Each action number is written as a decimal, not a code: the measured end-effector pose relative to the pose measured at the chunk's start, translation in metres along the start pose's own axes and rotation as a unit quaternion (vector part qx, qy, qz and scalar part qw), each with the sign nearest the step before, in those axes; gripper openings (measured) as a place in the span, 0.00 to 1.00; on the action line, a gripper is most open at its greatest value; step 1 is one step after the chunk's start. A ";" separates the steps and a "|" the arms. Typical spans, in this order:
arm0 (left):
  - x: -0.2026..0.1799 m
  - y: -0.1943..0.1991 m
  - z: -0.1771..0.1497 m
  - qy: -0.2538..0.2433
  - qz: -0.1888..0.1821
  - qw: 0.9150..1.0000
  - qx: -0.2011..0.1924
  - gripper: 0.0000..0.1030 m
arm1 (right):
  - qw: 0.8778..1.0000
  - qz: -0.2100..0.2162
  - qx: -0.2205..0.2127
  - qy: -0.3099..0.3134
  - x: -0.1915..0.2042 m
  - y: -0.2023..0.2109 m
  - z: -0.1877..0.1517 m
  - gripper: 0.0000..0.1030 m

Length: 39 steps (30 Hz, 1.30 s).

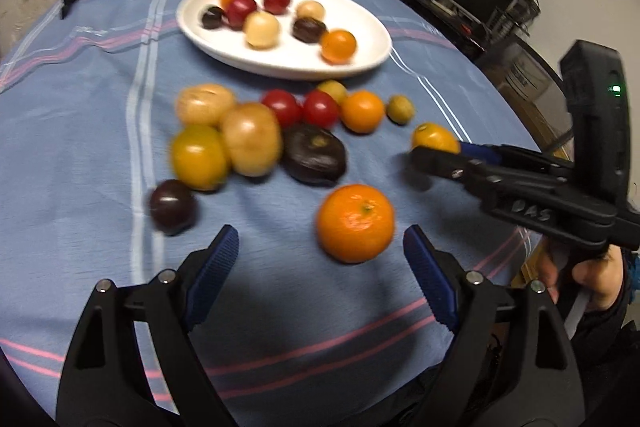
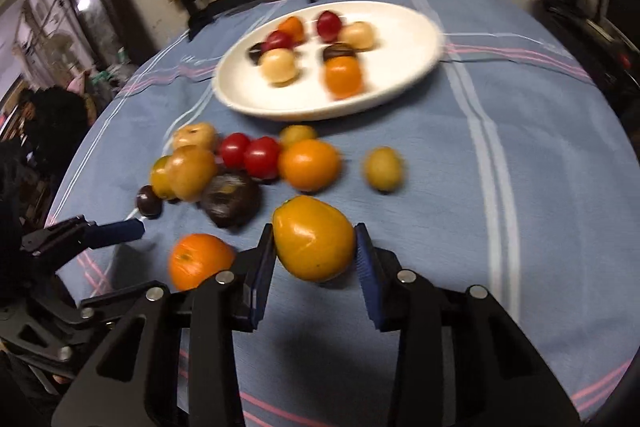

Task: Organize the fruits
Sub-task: 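Grasp an orange with the left tool while the right tool grasps a yellow-orange fruit, then carry the orange and yellow-orange fruit onto the plate and open both tools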

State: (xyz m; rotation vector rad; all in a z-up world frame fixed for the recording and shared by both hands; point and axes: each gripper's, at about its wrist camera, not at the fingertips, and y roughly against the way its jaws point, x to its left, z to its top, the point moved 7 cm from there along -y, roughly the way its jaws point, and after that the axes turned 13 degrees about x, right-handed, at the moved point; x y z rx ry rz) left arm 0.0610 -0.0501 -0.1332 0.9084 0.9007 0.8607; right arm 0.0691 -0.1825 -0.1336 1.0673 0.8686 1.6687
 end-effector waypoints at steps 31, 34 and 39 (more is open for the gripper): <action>0.009 0.037 0.003 0.011 0.013 0.998 -0.064 0.44 | 1.000 0.017 -0.015 0.002 0.006 0.017 -0.007 0.39; 0.014 0.045 0.011 0.014 0.012 0.997 -0.071 0.44 | 1.000 0.015 -0.015 0.004 0.006 0.015 -0.001 0.39; 0.025 0.051 0.037 0.018 0.028 0.996 -0.079 0.44 | 1.000 0.010 -0.026 0.010 0.006 0.018 0.019 0.39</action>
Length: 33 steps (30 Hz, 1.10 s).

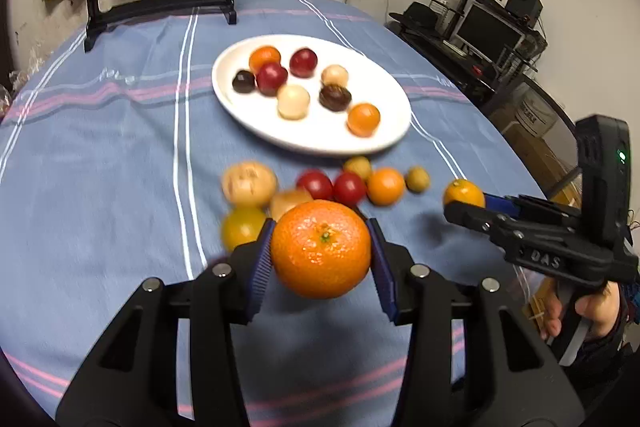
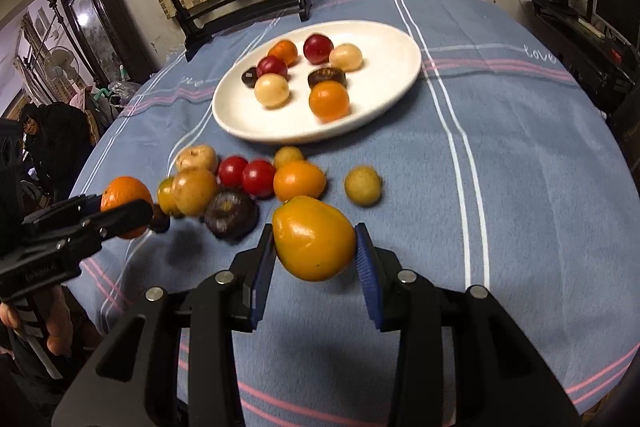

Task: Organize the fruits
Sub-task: 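Carry the orange and yellow-orange fruit onto the plate and open both tools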

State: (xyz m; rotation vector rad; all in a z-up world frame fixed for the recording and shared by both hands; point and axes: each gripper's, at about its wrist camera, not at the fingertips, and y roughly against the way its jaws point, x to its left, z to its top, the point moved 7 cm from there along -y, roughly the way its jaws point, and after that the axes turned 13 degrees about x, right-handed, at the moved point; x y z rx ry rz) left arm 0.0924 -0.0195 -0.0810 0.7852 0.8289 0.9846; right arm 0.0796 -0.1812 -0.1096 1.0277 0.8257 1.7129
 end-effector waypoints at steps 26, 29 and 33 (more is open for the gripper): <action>0.006 -0.120 0.198 -0.006 0.008 0.998 0.063 0.45 | 0.997 -0.062 0.043 0.031 -0.040 -0.076 0.162 0.39; 0.008 -0.123 0.201 -0.002 0.003 0.998 0.065 0.56 | 0.996 -0.074 0.040 0.036 -0.040 -0.079 0.165 0.48; 0.009 -0.103 0.205 0.000 0.003 0.999 0.040 0.67 | 0.993 -0.101 0.025 0.053 -0.037 -0.072 0.168 0.65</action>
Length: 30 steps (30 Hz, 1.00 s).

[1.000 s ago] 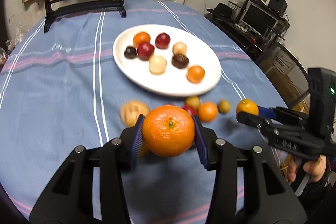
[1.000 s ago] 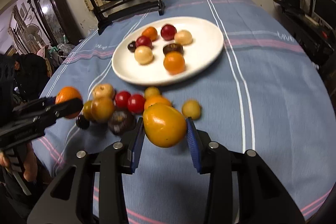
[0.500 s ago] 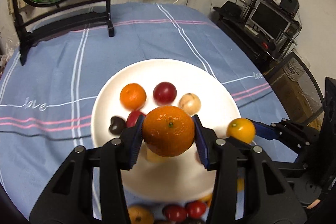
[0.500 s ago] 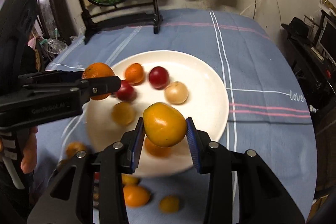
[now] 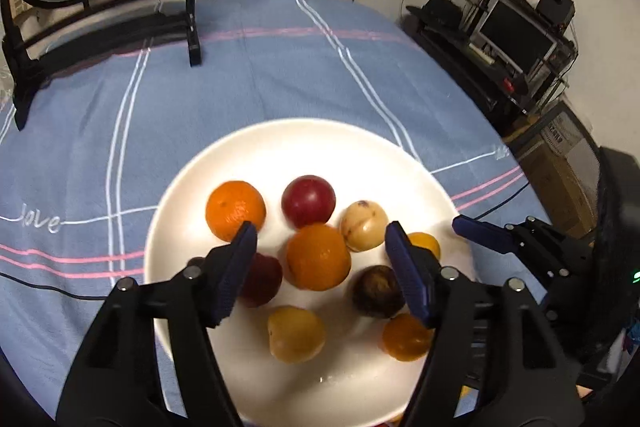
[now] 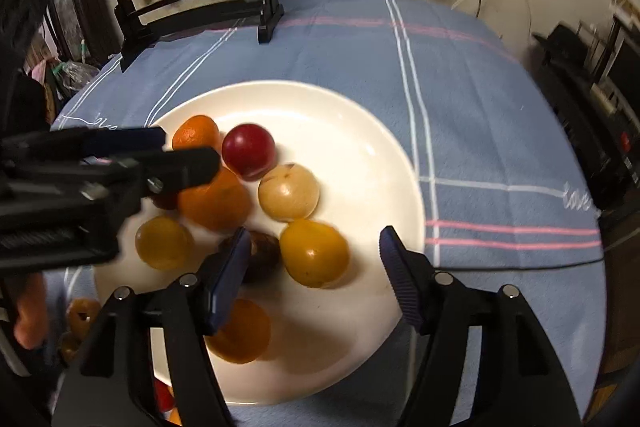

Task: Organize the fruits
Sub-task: 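Carry the orange and yellow-orange fruit onto the plate and open both tools, then grasp a dark plum with the left tool while the right tool grasps a green-yellow pear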

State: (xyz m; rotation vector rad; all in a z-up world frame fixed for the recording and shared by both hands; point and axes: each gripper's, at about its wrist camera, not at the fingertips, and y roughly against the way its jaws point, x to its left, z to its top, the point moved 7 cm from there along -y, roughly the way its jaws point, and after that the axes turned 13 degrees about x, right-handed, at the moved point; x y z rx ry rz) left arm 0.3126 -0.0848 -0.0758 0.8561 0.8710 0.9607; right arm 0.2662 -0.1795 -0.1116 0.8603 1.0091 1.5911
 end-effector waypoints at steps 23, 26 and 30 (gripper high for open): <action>0.038 0.086 -0.223 0.043 0.054 0.997 -0.044 0.80 | 0.996 0.019 -0.015 -0.083 0.012 0.069 -0.148 0.72; 0.042 0.088 -0.230 0.049 0.050 0.997 -0.044 0.80 | 0.996 0.019 -0.006 -0.089 0.012 0.062 -0.160 0.72; 0.038 0.090 -0.237 0.045 0.048 0.997 -0.044 0.80 | 0.997 0.026 -0.016 -0.077 0.016 0.054 -0.164 0.71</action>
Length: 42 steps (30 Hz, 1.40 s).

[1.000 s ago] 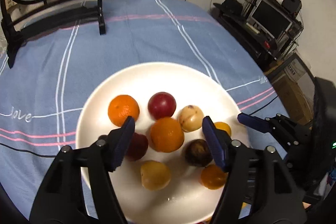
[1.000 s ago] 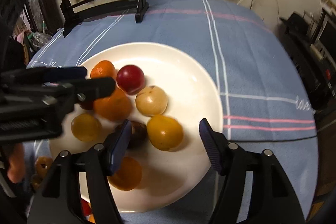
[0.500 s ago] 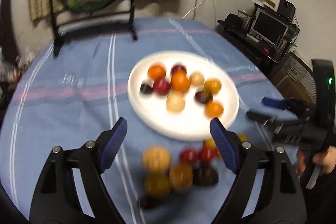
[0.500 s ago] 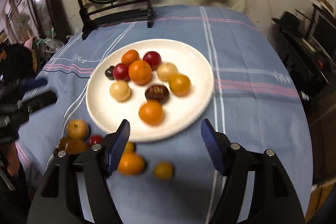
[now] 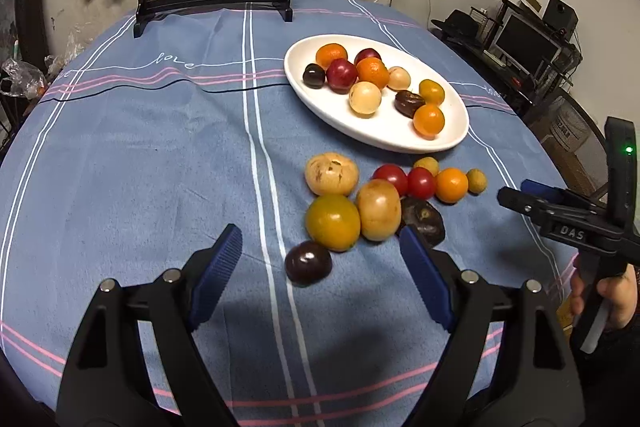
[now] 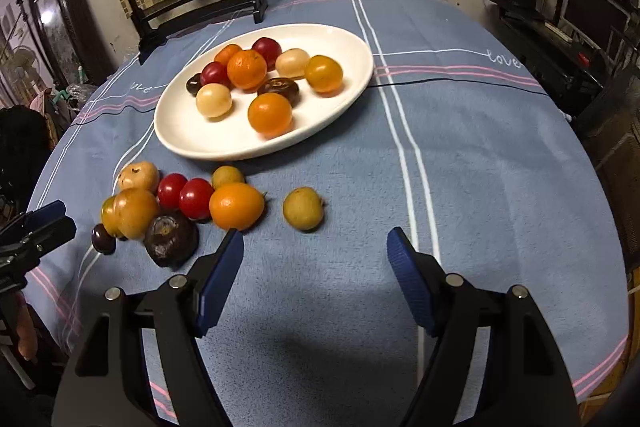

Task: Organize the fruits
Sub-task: 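Grasp a dark plum with the left tool while the right tool grasps a green-yellow pear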

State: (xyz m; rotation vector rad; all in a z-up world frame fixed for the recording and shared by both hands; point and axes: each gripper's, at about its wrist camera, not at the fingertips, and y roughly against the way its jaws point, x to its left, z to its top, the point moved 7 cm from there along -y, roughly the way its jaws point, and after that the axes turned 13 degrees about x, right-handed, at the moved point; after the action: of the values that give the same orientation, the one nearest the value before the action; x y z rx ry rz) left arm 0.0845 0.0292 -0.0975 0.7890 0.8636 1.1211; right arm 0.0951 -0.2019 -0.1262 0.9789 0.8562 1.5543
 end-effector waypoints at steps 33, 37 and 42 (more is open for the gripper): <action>0.006 -0.050 -0.013 0.005 -0.016 0.999 0.043 0.39 | 0.999 0.038 0.030 0.004 0.010 -0.018 0.002 0.27; 0.012 -0.041 -0.016 0.014 -0.019 0.999 0.035 0.29 | 0.998 0.042 0.035 0.012 0.017 -0.019 0.001 0.27; 0.012 -0.022 -0.015 0.012 -0.014 1.000 0.015 0.30 | 0.998 0.048 0.026 0.023 0.029 -0.011 0.003 0.27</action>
State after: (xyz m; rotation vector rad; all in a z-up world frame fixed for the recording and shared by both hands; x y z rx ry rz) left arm 0.0831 0.0364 -0.1258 0.7869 0.9119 1.0970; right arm 0.0993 -0.1714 -0.1308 1.0382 0.8967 1.6499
